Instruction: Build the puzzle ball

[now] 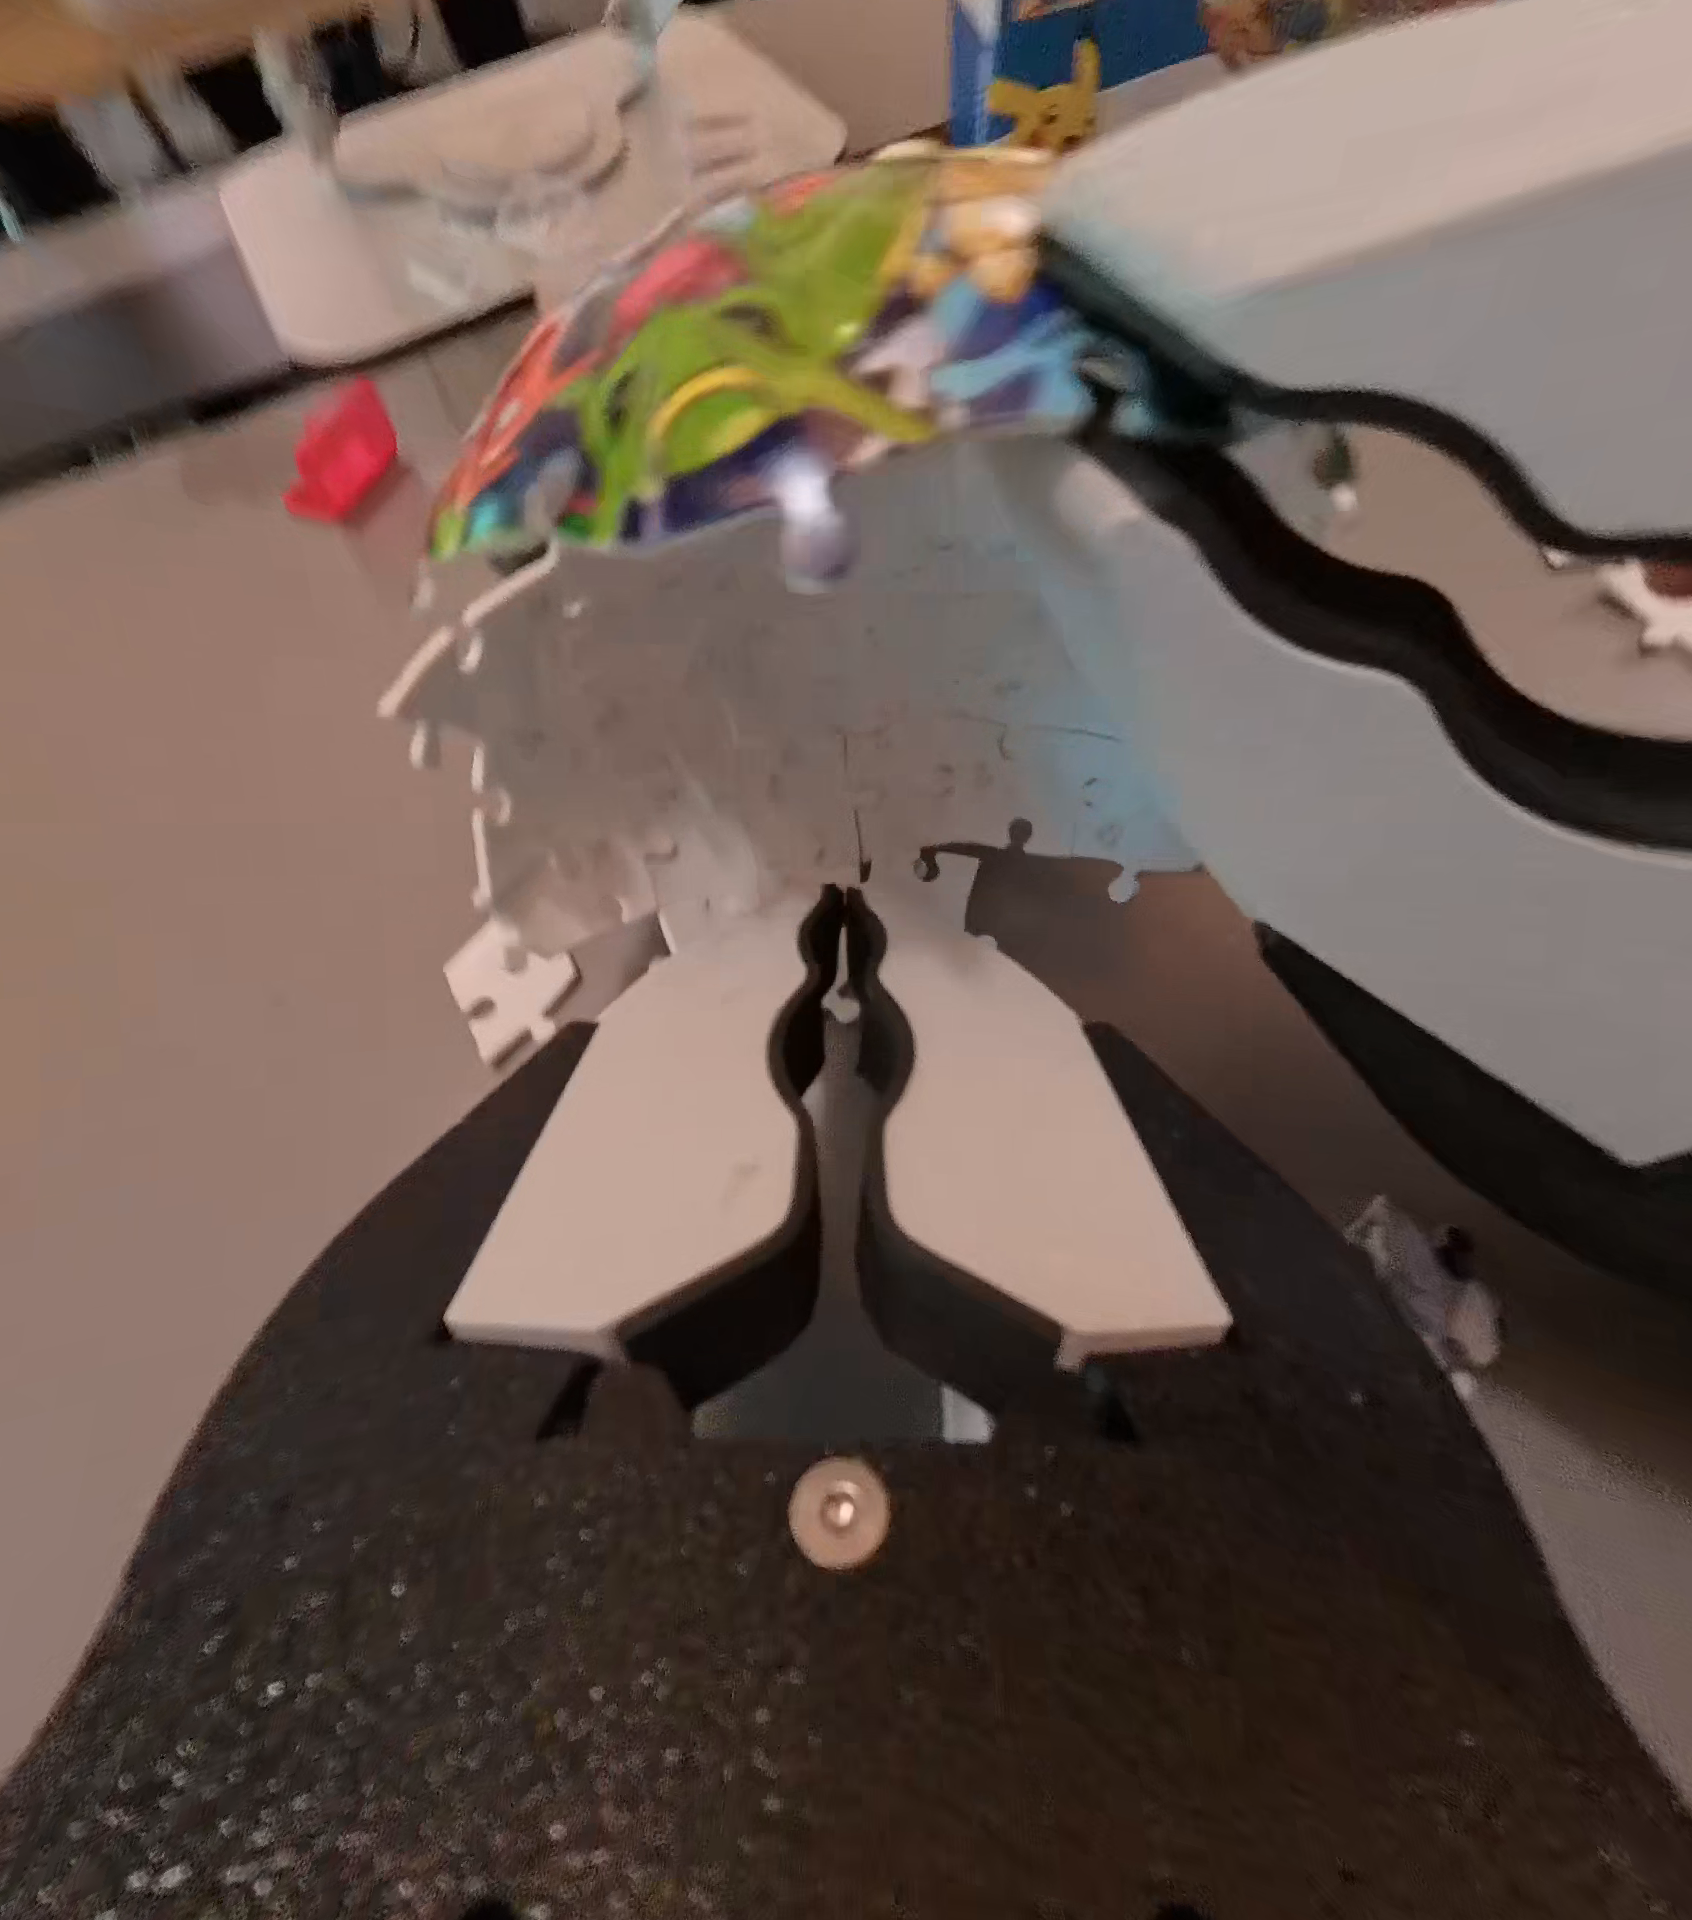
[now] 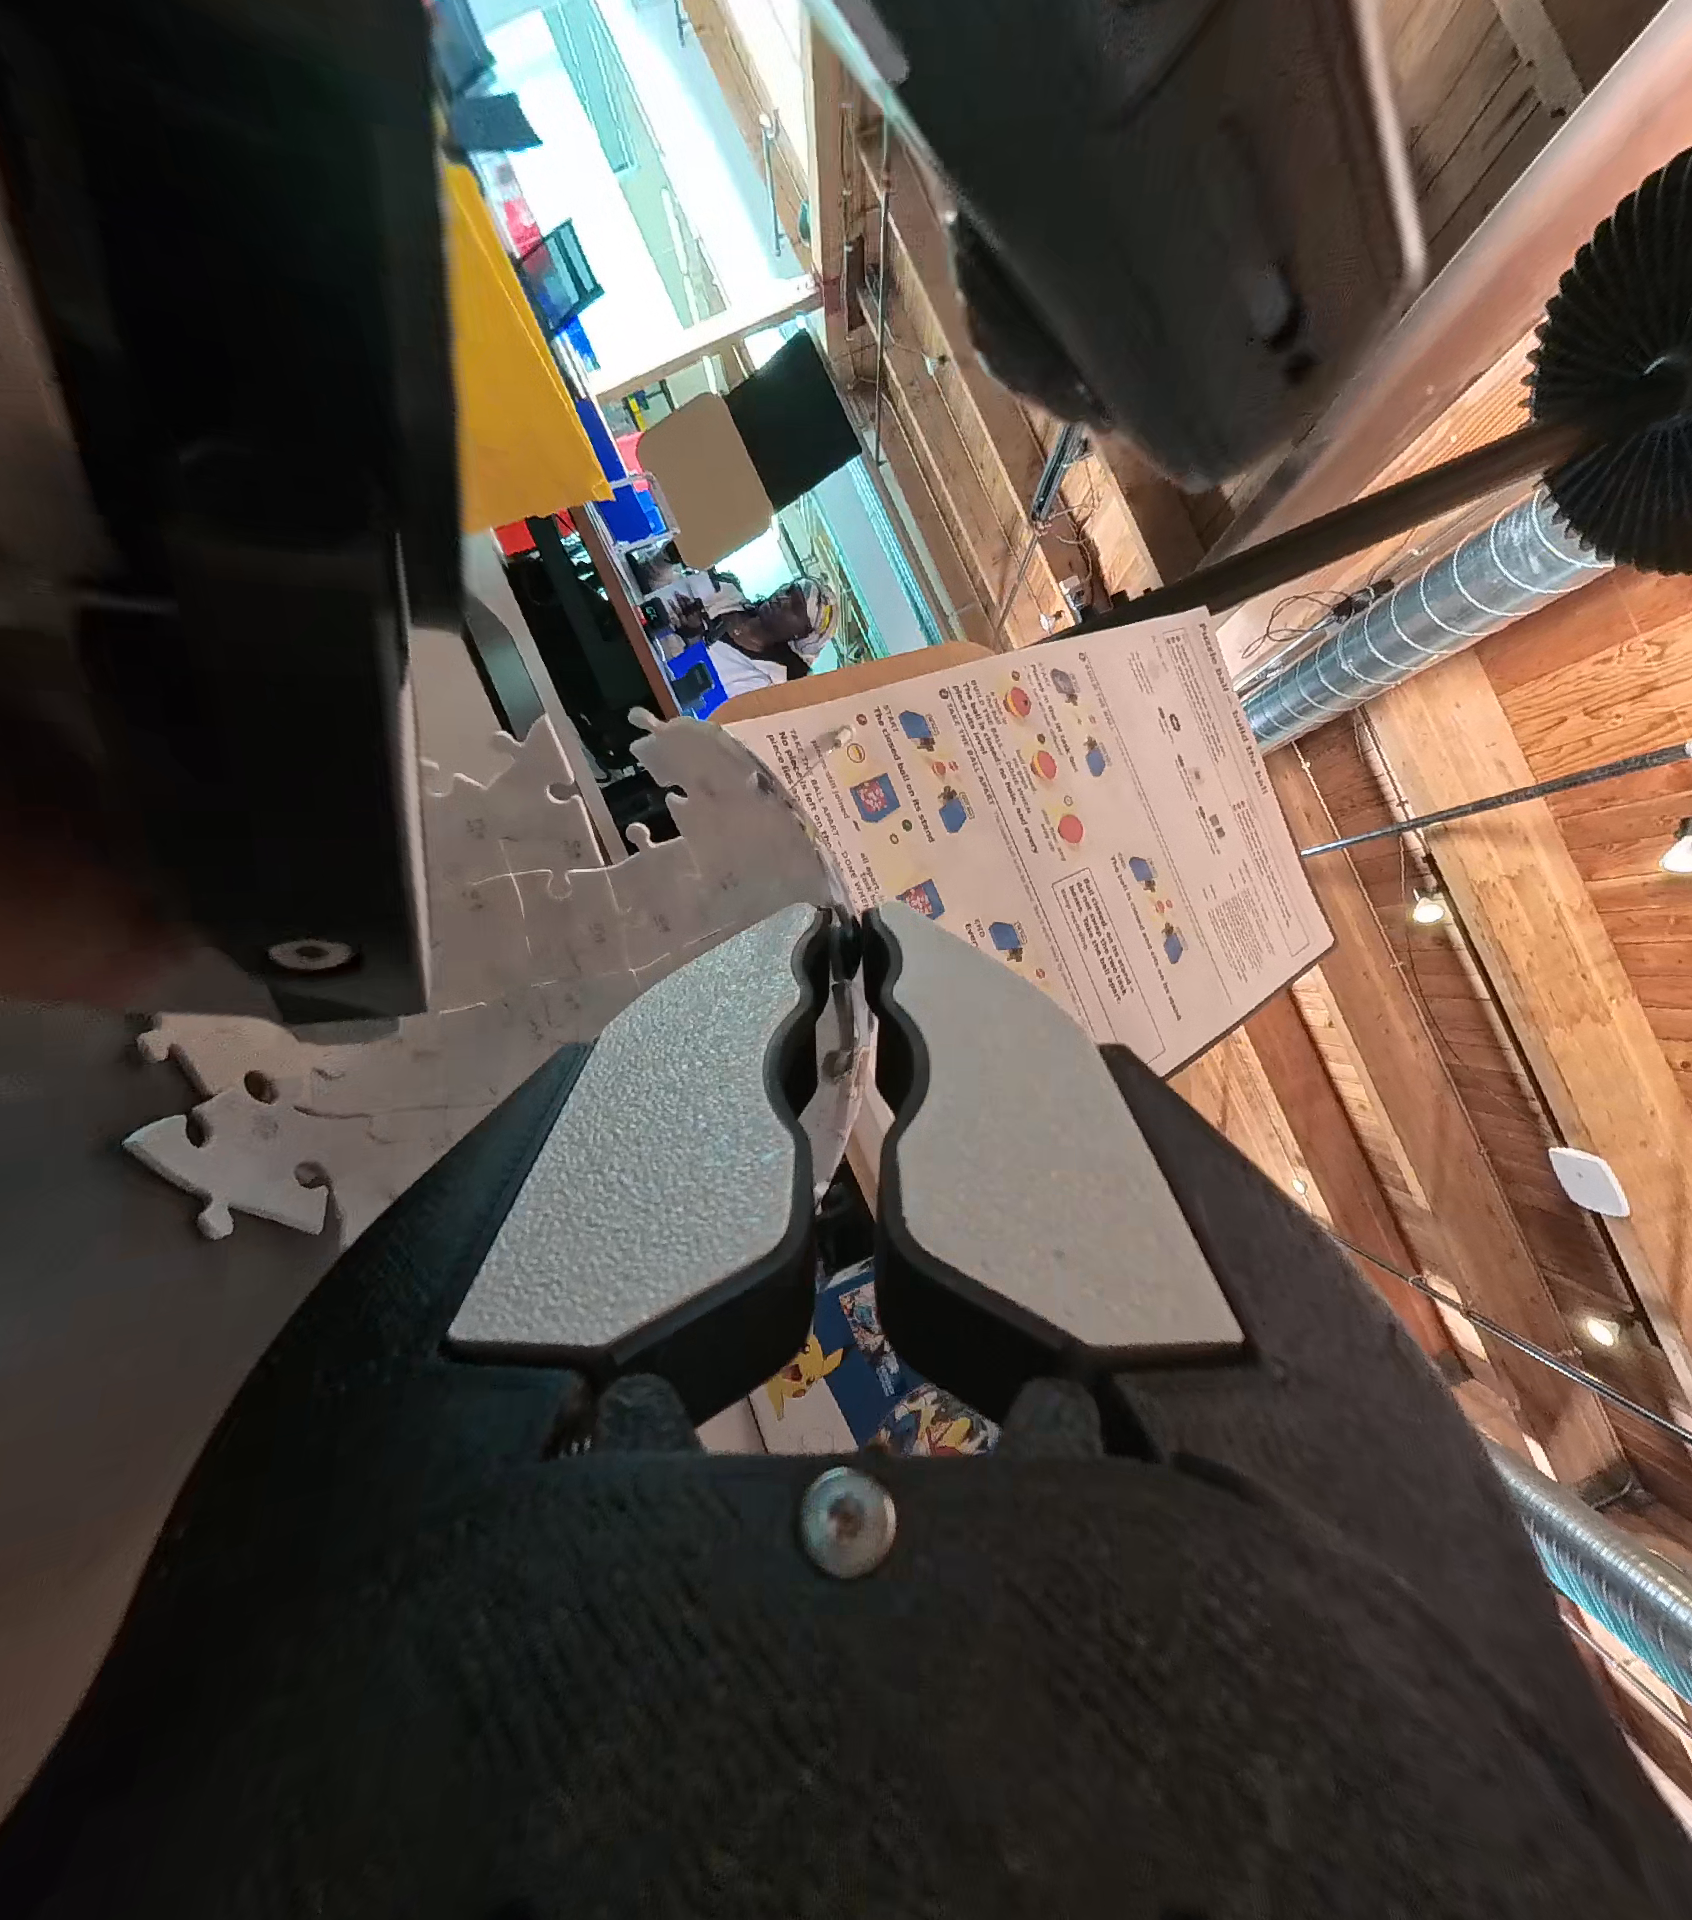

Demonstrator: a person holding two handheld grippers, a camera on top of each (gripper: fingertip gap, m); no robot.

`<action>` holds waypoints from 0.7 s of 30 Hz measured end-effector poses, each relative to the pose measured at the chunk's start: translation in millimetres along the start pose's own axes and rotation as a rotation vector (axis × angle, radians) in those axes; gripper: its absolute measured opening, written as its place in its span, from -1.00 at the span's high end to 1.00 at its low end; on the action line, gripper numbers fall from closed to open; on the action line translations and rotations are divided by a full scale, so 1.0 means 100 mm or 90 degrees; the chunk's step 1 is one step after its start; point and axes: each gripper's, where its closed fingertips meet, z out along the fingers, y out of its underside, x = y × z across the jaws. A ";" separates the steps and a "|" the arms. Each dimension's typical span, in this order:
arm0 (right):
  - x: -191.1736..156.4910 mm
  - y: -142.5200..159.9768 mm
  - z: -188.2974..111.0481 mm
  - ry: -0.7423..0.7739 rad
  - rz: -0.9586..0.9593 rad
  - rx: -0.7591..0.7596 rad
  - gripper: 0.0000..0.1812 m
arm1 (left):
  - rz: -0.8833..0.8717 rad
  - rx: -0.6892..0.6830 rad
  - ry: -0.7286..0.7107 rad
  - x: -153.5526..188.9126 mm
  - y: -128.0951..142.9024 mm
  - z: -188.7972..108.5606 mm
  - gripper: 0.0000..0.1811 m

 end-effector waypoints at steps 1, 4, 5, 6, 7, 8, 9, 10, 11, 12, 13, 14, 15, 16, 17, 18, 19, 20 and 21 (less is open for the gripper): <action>0.00 0.00 0.00 0.001 0.003 -0.002 0.94 | 0.057 0.012 -0.001 0.00 -0.02 0.01 1.00; 0.01 0.04 -0.01 0.002 0.027 -0.008 0.94 | 0.256 -0.009 -0.023 -0.03 0.03 0.07 0.96; 0.02 0.06 -0.02 0.002 0.037 -0.010 0.93 | 0.289 -0.018 -0.008 -0.01 0.06 0.09 0.92; 0.02 0.07 -0.03 0.003 0.043 -0.011 0.93 | 0.298 -0.020 0.017 0.03 0.09 0.08 0.88; 0.03 0.09 -0.03 0.004 0.048 -0.014 0.93 | 0.293 -0.013 0.052 0.10 0.11 0.07 0.84; 0.03 0.11 -0.04 0.004 0.052 -0.017 0.94 | 0.282 -0.011 0.093 0.19 0.14 0.04 0.76; 0.04 0.12 -0.04 0.005 0.057 -0.020 0.94 | 0.265 -0.018 0.126 0.25 0.18 0.01 0.75; 0.04 0.13 -0.04 0.006 0.063 -0.021 0.94 | 0.236 -0.027 0.133 0.26 0.20 -0.02 0.75; 0.05 0.13 -0.04 0.005 0.068 -0.021 0.94 | 0.195 -0.037 0.125 0.24 0.19 -0.03 0.78; 0.05 0.14 -0.03 0.006 0.069 -0.022 0.94 | 0.147 -0.046 0.117 0.21 0.18 -0.04 0.83; 0.05 0.14 -0.03 0.006 0.069 -0.023 0.93 | 0.097 -0.055 0.114 0.20 0.17 -0.04 0.86; 0.05 0.14 -0.03 0.005 0.071 -0.023 0.94 | 0.049 -0.070 0.114 0.20 0.18 -0.04 0.89; 0.05 0.14 -0.03 0.005 0.071 -0.022 0.94 | 0.008 -0.091 0.119 0.22 0.20 -0.04 0.87; 0.05 0.13 -0.03 0.005 0.070 -0.022 0.94 | -0.020 -0.108 0.124 0.24 0.23 -0.03 0.85; 0.05 0.13 -0.03 0.005 0.070 -0.021 0.94 | -0.037 -0.118 0.120 0.24 0.25 -0.01 0.84; 0.05 0.13 -0.03 0.005 0.071 -0.021 0.94 | -0.047 -0.127 0.104 0.23 0.27 0.01 0.84; 0.05 0.13 -0.03 0.005 0.072 -0.020 0.94 | -0.054 -0.136 0.085 0.20 0.29 0.03 0.84; 0.05 0.13 -0.04 0.005 0.073 -0.020 0.94 | -0.062 -0.146 0.067 0.18 0.31 0.05 0.84; 0.05 0.13 -0.04 0.005 0.074 -0.020 0.93 | -0.072 -0.155 0.055 0.17 0.33 0.07 0.84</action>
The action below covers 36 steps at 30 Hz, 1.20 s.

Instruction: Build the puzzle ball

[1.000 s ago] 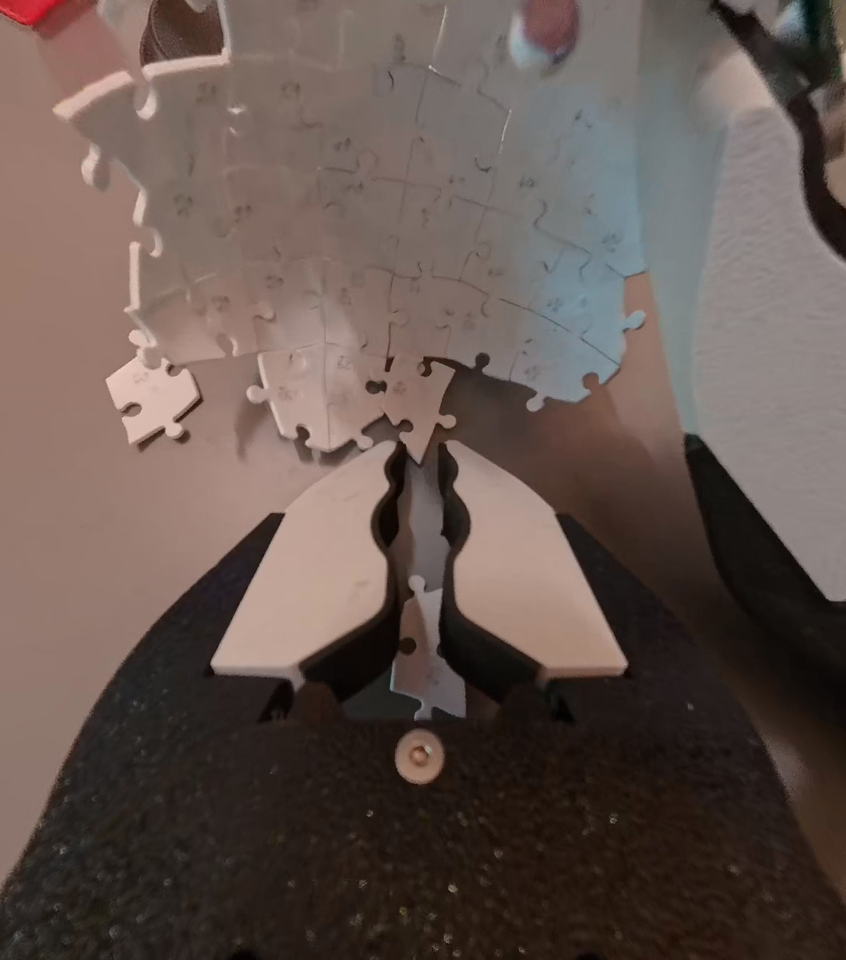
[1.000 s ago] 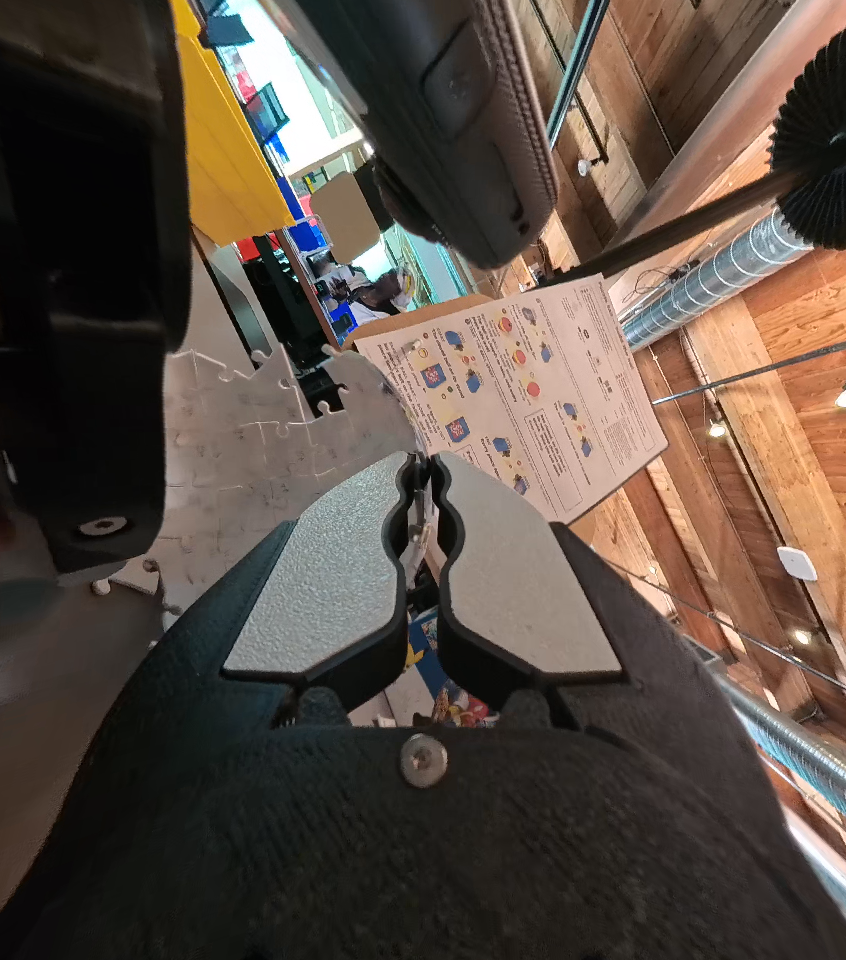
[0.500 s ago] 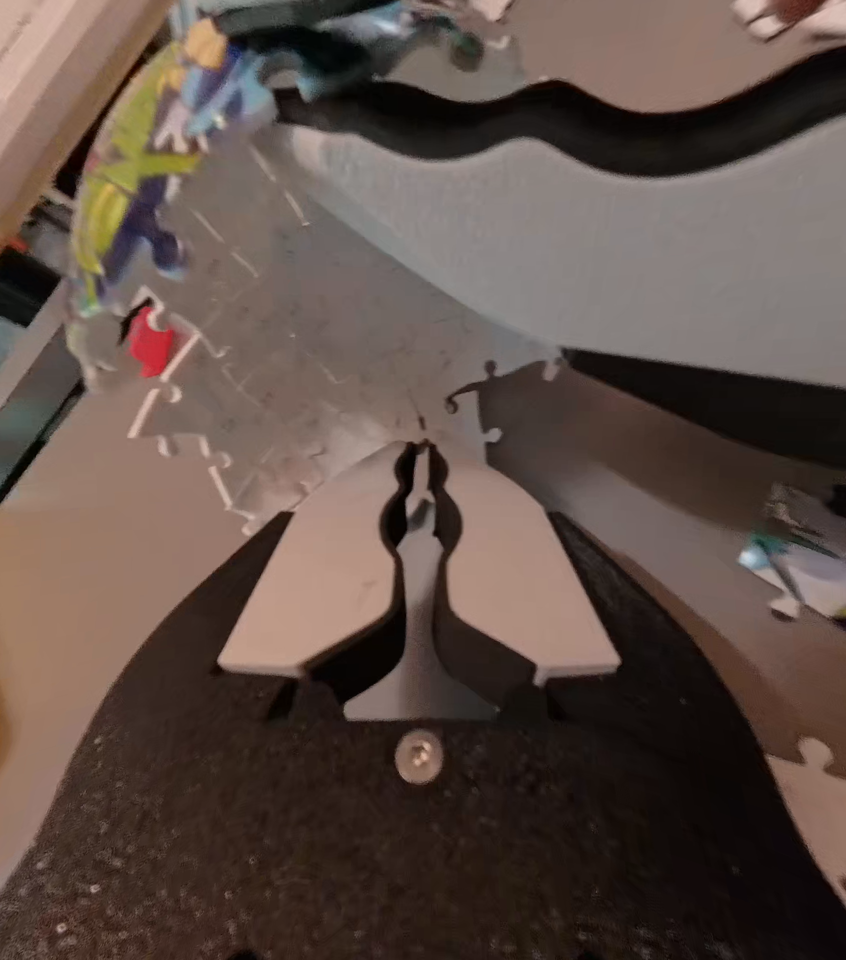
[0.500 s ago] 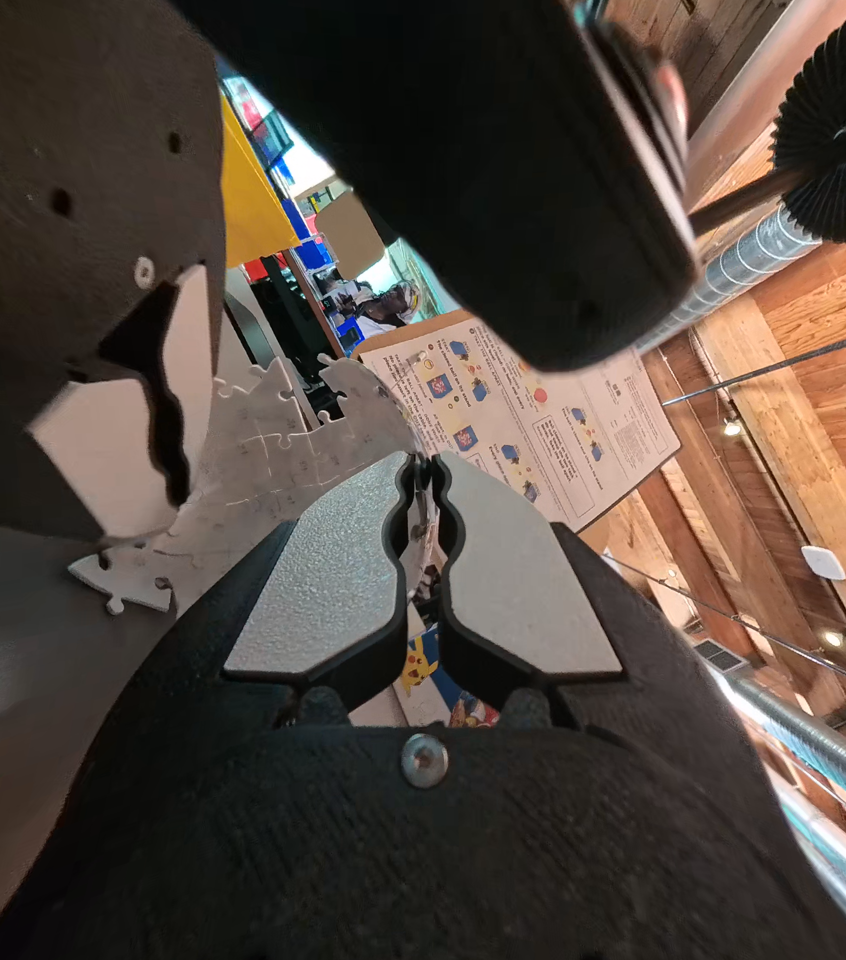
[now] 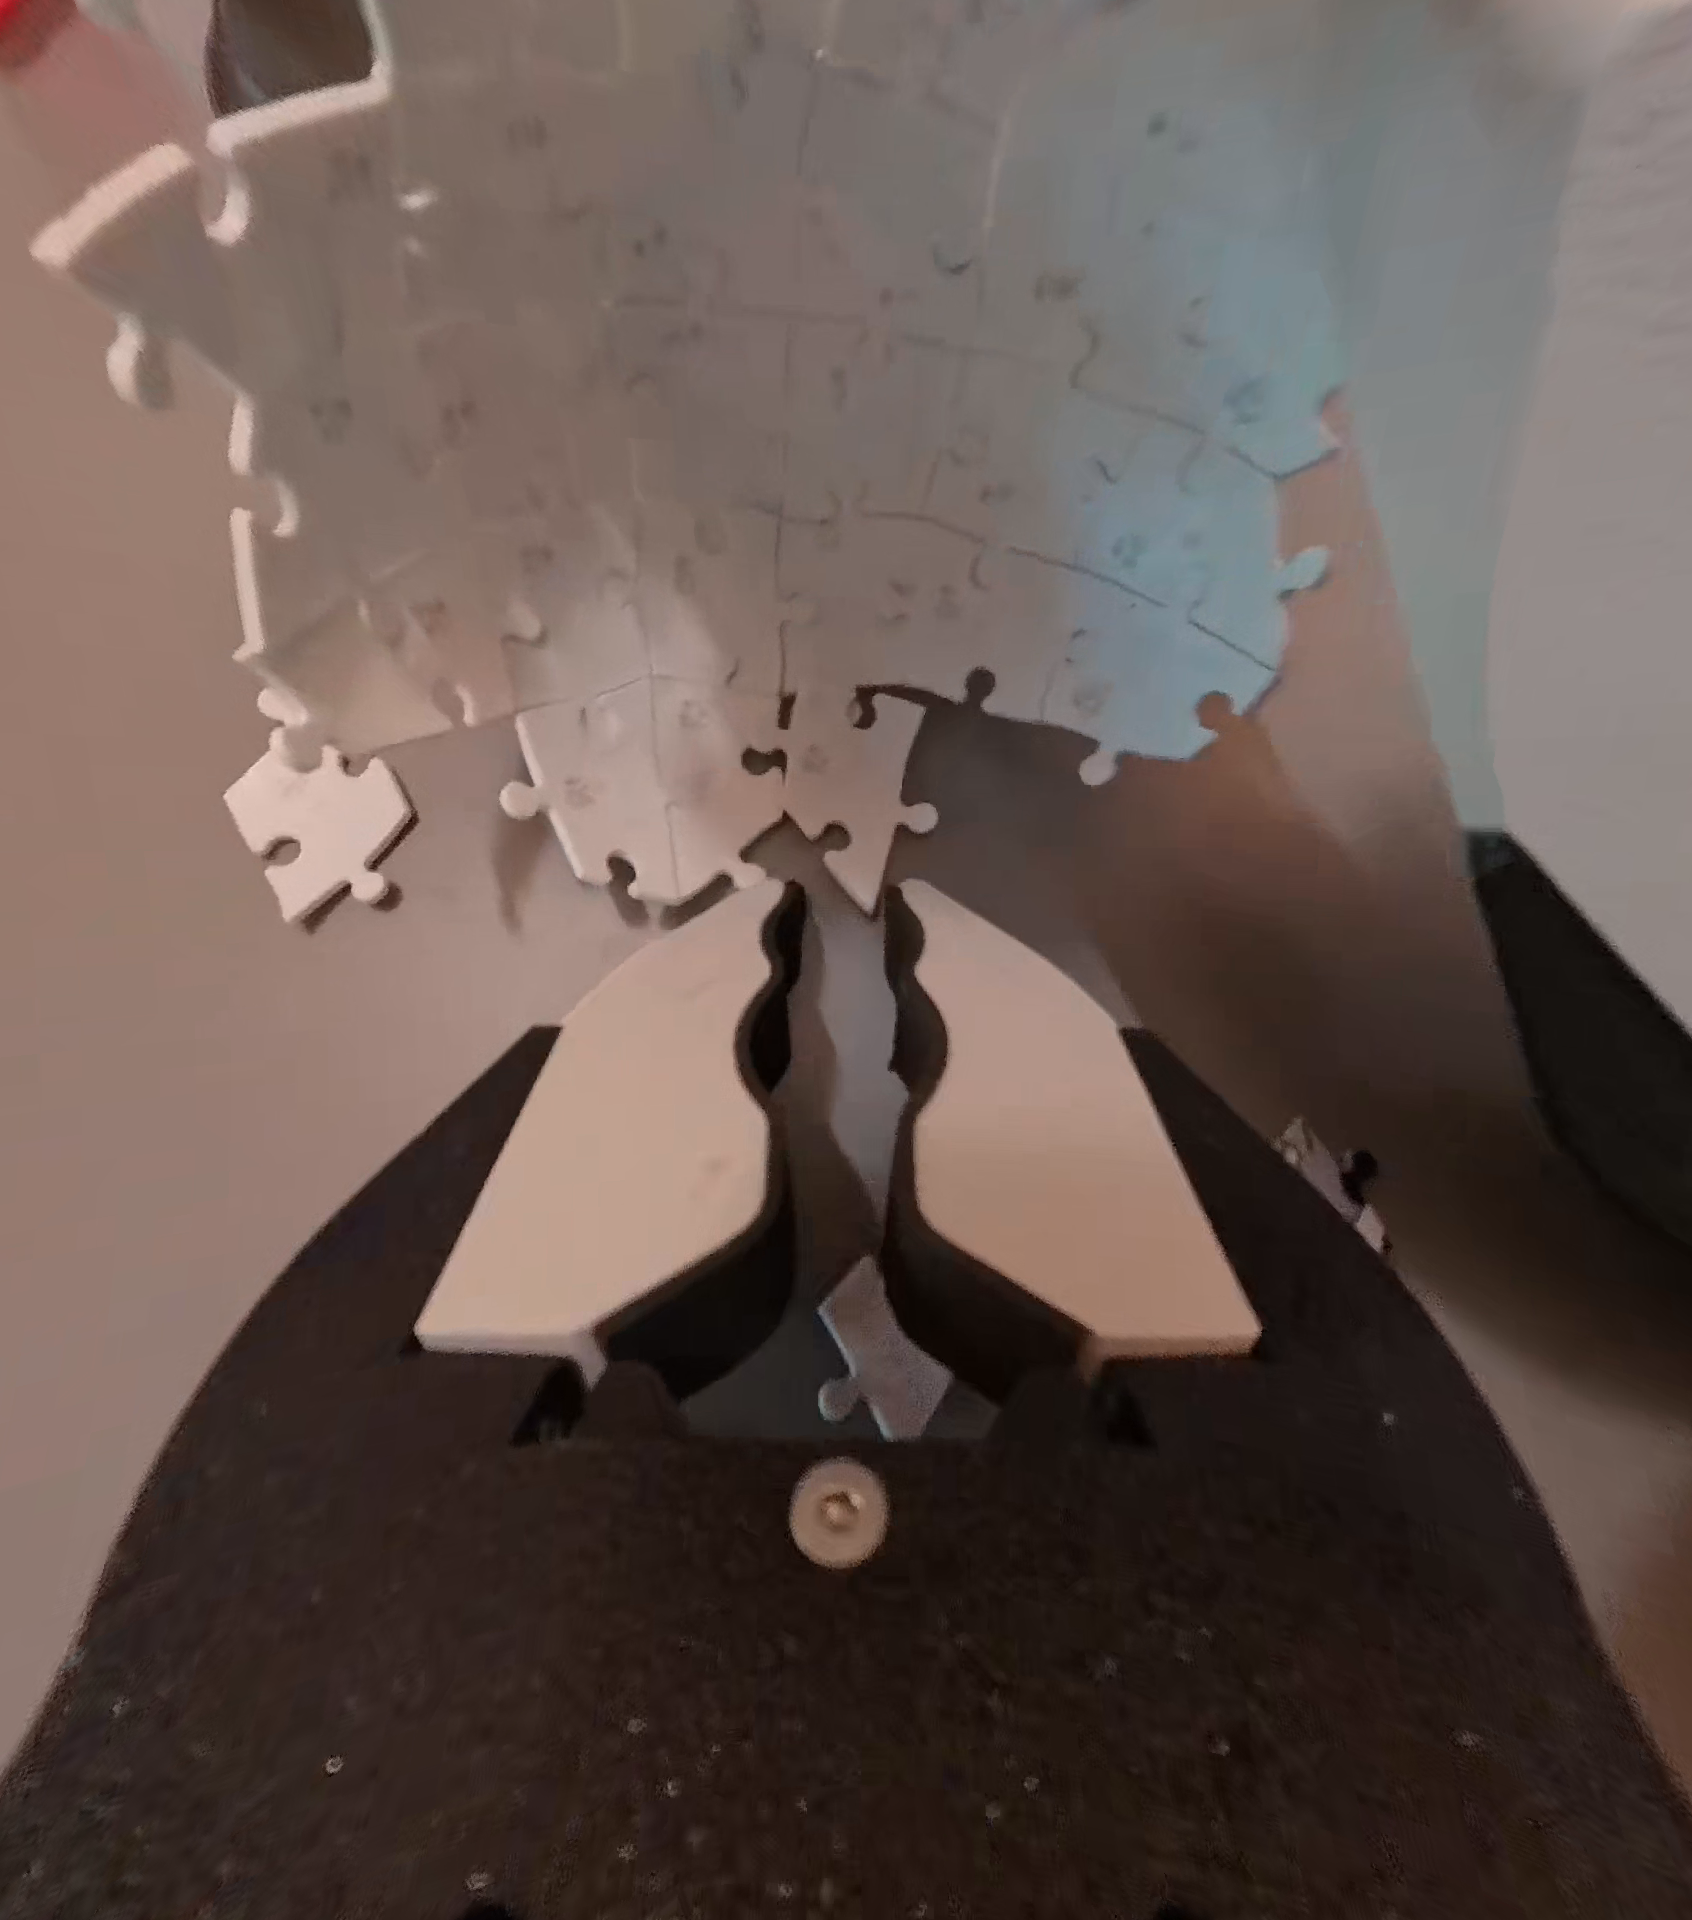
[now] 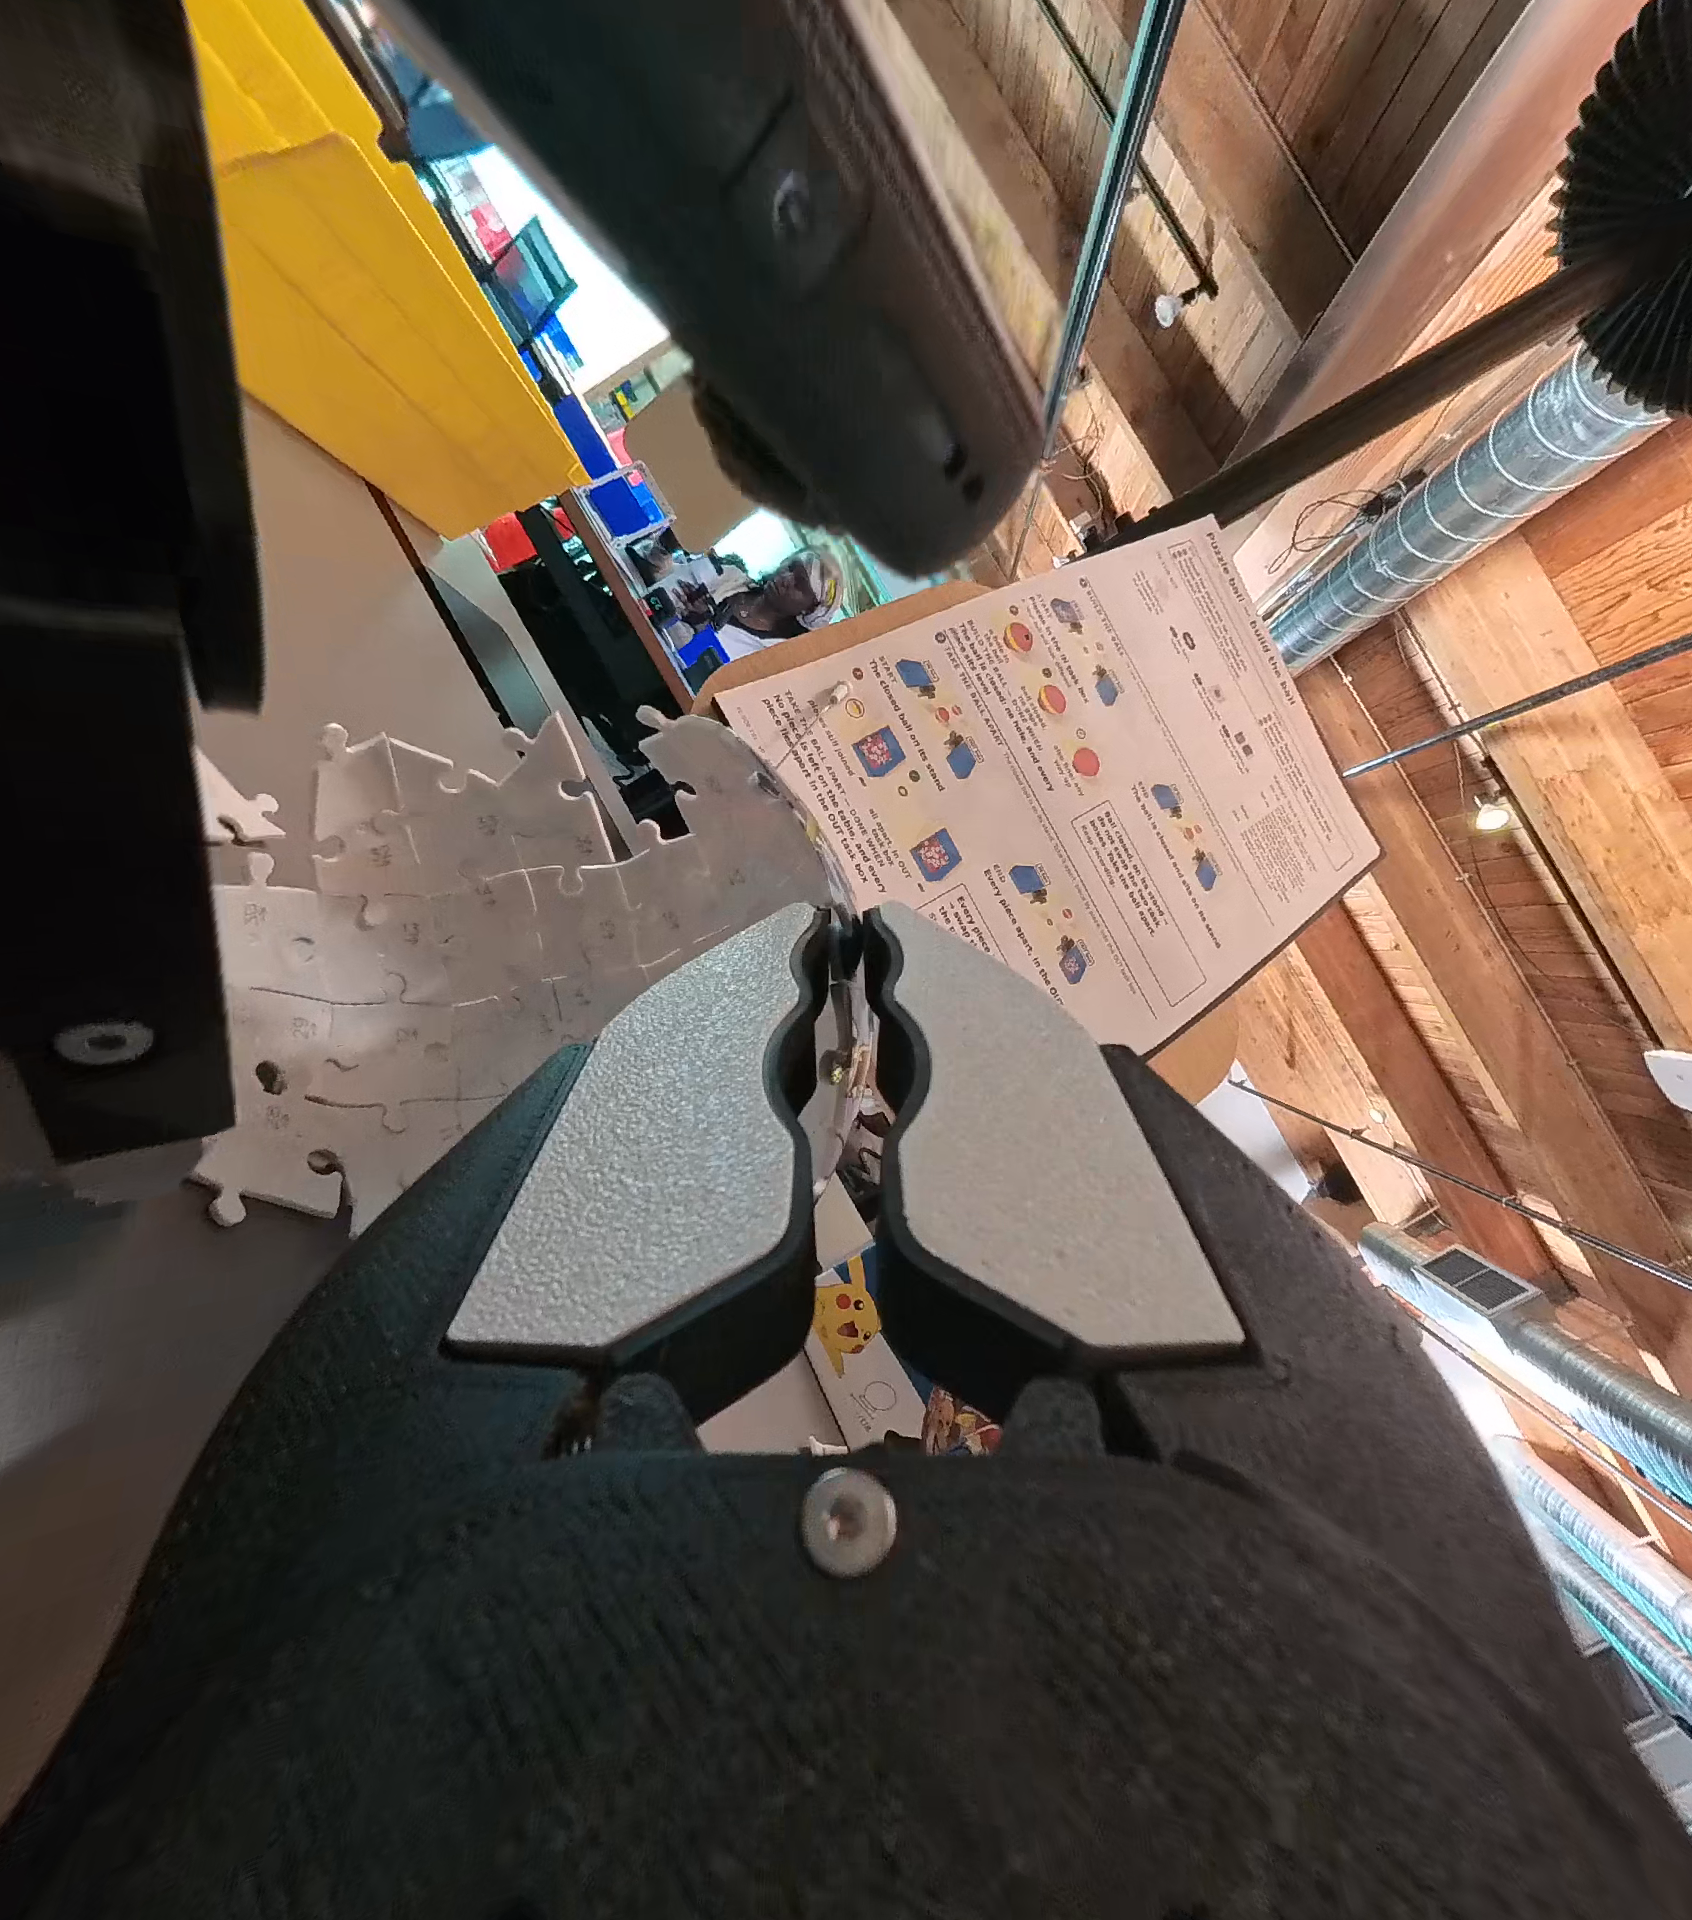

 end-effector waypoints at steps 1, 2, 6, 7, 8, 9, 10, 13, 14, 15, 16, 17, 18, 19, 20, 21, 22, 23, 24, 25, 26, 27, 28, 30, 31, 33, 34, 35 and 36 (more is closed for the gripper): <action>0.00 0.00 0.00 0.000 0.001 0.000 0.93 | -0.013 0.002 -0.004 0.00 -0.01 0.01 0.84; 0.00 0.01 0.00 0.000 0.004 -0.001 0.93 | -0.023 0.003 -0.005 0.01 -0.02 0.02 0.84; 0.01 0.02 0.00 0.000 0.012 -0.002 0.93 | -0.039 0.005 -0.017 0.04 -0.04 0.04 0.84; 0.01 0.02 0.00 0.000 0.013 -0.003 0.93 | -0.042 0.005 -0.018 0.04 -0.04 0.05 0.85; 0.01 0.02 0.00 0.000 0.015 -0.003 0.93 | -0.047 0.006 -0.022 0.05 -0.04 0.05 0.85; 0.01 0.02 0.00 0.000 0.016 -0.002 0.93 | -0.050 0.007 -0.024 0.05 -0.05 0.05 0.86; 0.01 0.02 0.00 -0.001 0.017 -0.002 0.93 | -0.054 0.008 -0.022 0.06 -0.05 0.05 0.87; 0.01 0.02 0.00 -0.002 0.016 -0.001 0.93 | -0.059 0.012 -0.020 0.07 -0.06 0.05 0.87; 0.00 0.02 0.00 -0.002 0.017 -0.001 0.93 | -0.060 0.015 -0.021 0.07 -0.06 0.05 0.87; 0.01 0.02 0.00 -0.002 0.016 -0.001 0.93 | -0.062 0.017 -0.022 0.07 -0.07 0.05 0.87; 0.01 0.02 0.00 -0.002 0.016 -0.001 0.93 | -0.066 0.020 -0.021 0.07 -0.07 0.05 0.87; 0.01 0.02 0.00 -0.002 0.016 -0.002 0.93 | -0.069 0.023 -0.015 0.08 -0.08 0.05 0.87; 0.01 0.02 0.00 -0.002 0.016 -0.002 0.93 | -0.071 0.029 -0.009 0.09 -0.09 0.04 0.87; 0.01 0.02 0.00 -0.001 0.018 -0.002 0.93 | -0.067 0.042 -0.009 0.09 -0.13 0.01 0.88; 0.01 0.03 0.00 -0.001 0.019 -0.003 0.93 | -0.055 0.065 -0.010 0.09 -0.19 -0.01 0.89; 0.01 0.03 0.00 -0.001 0.019 -0.004 0.93 | -0.035 0.093 -0.007 0.10 -0.27 -0.03 0.88; 0.01 0.04 0.00 0.000 0.022 -0.005 0.93 | -0.013 0.112 -0.009 0.10 -0.33 -0.05 0.89; 0.02 0.04 0.00 0.001 0.026 -0.005 0.93 | 0.006 0.115 -0.021 0.08 -0.35 -0.04 0.89; 0.02 0.05 0.00 0.001 0.029 -0.006 0.93 | 0.020 0.102 -0.031 0.05 -0.34 0.00 0.89; 0.02 0.05 0.00 0.001 0.031 -0.008 0.93 | 0.023 0.082 -0.032 0.03 -0.31 0.05 0.89; 0.02 0.06 0.00 0.003 0.032 -0.009 0.93 | 0.018 0.061 -0.021 0.04 -0.28 0.09 0.90; 0.02 0.06 0.00 0.003 0.034 -0.009 0.93 | 0.009 0.046 -0.007 0.06 -0.25 0.13 0.90; 0.03 0.06 0.00 0.003 0.036 -0.010 0.93 | 0.004 0.035 0.000 0.06 -0.23 0.16 0.90; 0.03 0.07 0.00 0.003 0.038 -0.011 0.93 | 0.010 0.035 -0.008 0.05 -0.24 0.18 0.94; 0.03 0.07 0.00 0.003 0.039 -0.010 0.93 | 0.015 0.037 -0.009 0.06 -0.25 0.18 0.94; 0.02 0.06 0.00 0.002 0.040 -0.008 0.93 | 0.023 0.033 -0.013 0.07 -0.25 0.20 0.95; 0.02 0.06 0.00 0.002 0.041 -0.008 0.93 | 0.028 0.034 -0.022 0.06 -0.26 0.21 0.96; 0.02 0.06 0.00 0.001 0.041 -0.008 0.93 | 0.032 0.032 -0.034 0.04 -0.26 0.21 1.00; 0.02 0.06 0.00 0.002 0.040 -0.007 0.93 | 0.034 0.031 -0.040 0.03 -0.26 0.21 1.00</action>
